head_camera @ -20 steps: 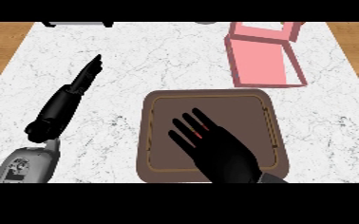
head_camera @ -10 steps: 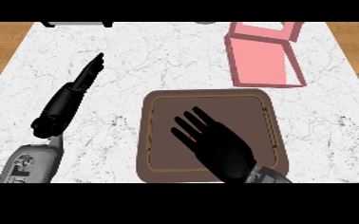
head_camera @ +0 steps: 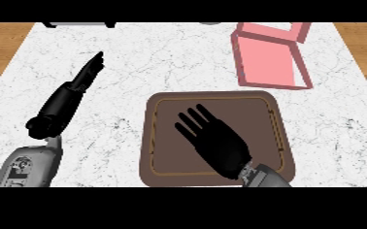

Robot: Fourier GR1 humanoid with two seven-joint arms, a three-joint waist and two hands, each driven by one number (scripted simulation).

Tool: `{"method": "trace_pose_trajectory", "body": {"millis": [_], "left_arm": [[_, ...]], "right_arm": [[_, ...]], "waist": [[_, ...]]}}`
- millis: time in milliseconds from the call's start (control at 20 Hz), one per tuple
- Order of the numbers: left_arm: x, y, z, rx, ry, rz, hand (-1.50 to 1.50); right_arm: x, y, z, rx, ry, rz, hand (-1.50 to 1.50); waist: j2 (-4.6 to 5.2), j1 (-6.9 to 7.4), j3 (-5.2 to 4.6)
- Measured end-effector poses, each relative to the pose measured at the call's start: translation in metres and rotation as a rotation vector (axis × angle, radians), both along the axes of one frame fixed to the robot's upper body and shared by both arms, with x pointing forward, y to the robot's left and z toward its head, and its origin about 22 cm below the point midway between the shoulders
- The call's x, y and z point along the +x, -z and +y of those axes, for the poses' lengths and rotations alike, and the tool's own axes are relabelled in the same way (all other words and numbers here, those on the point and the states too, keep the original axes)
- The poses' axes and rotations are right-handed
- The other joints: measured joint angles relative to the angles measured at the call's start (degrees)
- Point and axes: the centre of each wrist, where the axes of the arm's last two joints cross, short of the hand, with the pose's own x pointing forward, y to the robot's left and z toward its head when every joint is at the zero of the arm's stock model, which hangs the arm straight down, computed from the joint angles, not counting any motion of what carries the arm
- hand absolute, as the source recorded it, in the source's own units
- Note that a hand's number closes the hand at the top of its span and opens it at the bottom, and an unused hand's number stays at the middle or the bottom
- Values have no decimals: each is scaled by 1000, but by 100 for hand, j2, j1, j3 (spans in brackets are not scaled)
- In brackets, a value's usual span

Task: Pick the bell pepper from the tray and place it in the cardboard box

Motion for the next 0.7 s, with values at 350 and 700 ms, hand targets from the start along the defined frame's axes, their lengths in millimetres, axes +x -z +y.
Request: {"method": "trace_pose_trajectory", "body": {"millis": [350,700], "left_arm": [[-2,-6,6,0,-8,0,0],[2,1,3,4,2,6,0]], "right_arm": [[16,19,-3,-6,-15,29,150],[23,27,-2,42,-155,-42,150]], "waist": [[-6,6,-3],[-40,5,-34]]}}
